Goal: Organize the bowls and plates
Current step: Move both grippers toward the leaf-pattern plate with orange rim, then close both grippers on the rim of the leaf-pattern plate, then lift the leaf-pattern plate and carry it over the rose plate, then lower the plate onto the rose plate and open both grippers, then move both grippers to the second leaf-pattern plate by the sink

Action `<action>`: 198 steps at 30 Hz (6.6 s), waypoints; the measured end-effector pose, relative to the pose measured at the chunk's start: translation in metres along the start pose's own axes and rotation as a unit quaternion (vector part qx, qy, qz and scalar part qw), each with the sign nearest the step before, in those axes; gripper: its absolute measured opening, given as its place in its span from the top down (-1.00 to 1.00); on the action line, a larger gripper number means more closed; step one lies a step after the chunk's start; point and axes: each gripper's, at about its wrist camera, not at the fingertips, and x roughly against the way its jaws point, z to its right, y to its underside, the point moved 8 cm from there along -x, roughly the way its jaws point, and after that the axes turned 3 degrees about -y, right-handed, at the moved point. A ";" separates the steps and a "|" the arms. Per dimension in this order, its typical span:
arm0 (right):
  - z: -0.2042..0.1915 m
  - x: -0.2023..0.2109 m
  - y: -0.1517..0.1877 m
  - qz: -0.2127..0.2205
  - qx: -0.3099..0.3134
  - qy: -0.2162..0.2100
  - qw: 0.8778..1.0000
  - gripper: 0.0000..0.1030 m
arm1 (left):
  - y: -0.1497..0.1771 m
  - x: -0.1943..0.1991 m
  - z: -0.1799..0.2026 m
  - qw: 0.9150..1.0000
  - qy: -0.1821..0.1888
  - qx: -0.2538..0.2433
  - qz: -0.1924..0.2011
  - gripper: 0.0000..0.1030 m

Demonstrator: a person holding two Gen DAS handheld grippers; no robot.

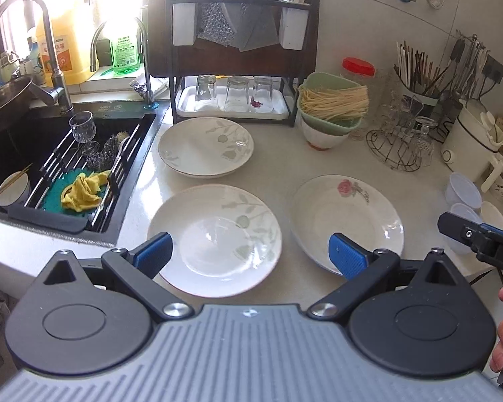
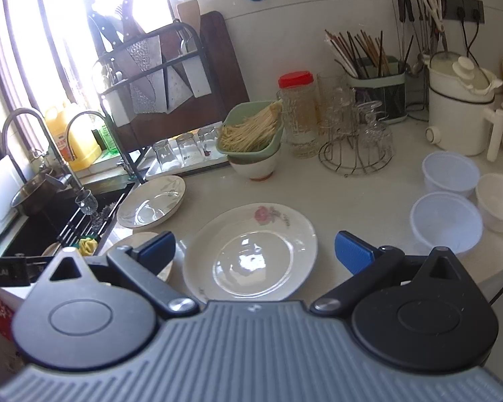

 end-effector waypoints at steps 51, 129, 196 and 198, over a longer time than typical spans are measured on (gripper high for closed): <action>-0.122 -0.170 0.100 -0.108 -0.142 0.029 0.984 0.64 | -0.011 -0.221 -0.144 0.962 0.211 -0.036 -0.171 0.31; 0.089 -0.160 0.038 -0.119 -0.003 -0.106 0.987 0.65 | 0.014 -0.185 0.091 0.992 0.067 0.067 -0.081 0.31; 0.020 0.041 -0.017 -0.029 0.067 -0.114 0.991 0.66 | 0.001 0.027 0.055 0.995 0.024 0.091 -0.016 0.03; 0.016 0.035 -0.012 -0.037 0.067 -0.116 0.990 0.64 | 0.000 0.017 0.048 0.995 0.025 0.091 -0.022 0.03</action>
